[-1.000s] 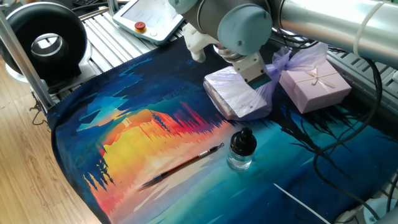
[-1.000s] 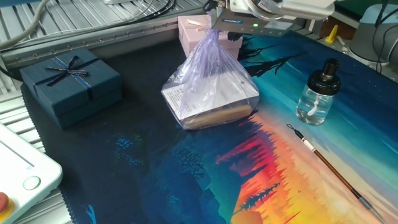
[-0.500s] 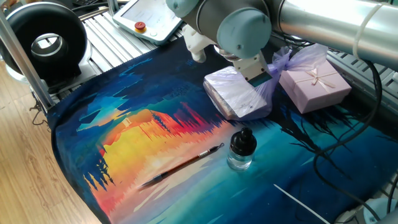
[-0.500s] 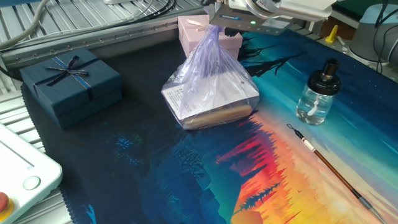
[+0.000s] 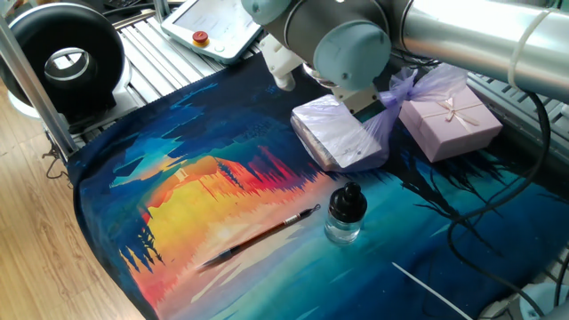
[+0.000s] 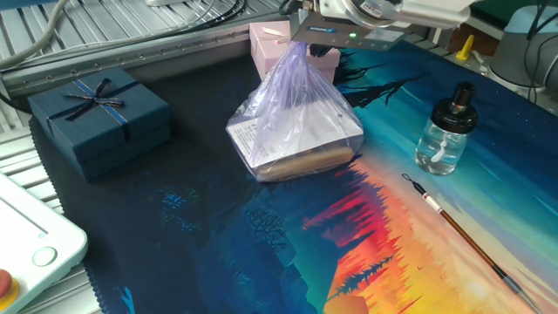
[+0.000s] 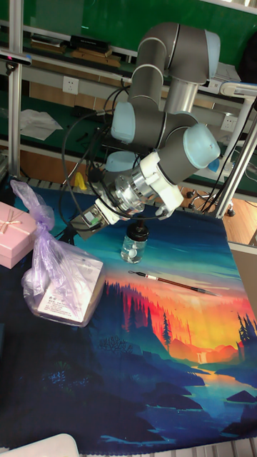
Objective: Pick up a bag of things
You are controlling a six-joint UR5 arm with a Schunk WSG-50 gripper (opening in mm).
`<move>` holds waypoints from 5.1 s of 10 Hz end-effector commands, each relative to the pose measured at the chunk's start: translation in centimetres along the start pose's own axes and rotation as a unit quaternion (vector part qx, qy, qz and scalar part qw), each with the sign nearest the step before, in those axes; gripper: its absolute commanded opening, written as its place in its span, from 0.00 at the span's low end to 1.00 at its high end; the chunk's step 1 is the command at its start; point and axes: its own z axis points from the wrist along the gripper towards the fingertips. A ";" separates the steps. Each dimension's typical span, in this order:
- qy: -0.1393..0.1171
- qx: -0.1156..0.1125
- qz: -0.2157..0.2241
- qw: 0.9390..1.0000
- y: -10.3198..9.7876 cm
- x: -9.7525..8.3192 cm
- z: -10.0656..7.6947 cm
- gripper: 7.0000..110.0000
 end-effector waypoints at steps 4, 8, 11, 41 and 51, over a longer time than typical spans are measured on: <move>-0.022 -0.029 -0.033 0.999 -1.2 -2.1 1.7 0.57; 0.000 -0.045 -0.072 0.996 -1.3 -0.3 4.9 0.57; 0.027 -0.055 -0.081 0.995 -0.1 3.2 6.2 0.79; 0.089 -0.150 0.066 0.982 3.2 7.1 9.0 0.00; 0.135 -0.207 0.049 0.968 -0.9 15.2 0.8 0.00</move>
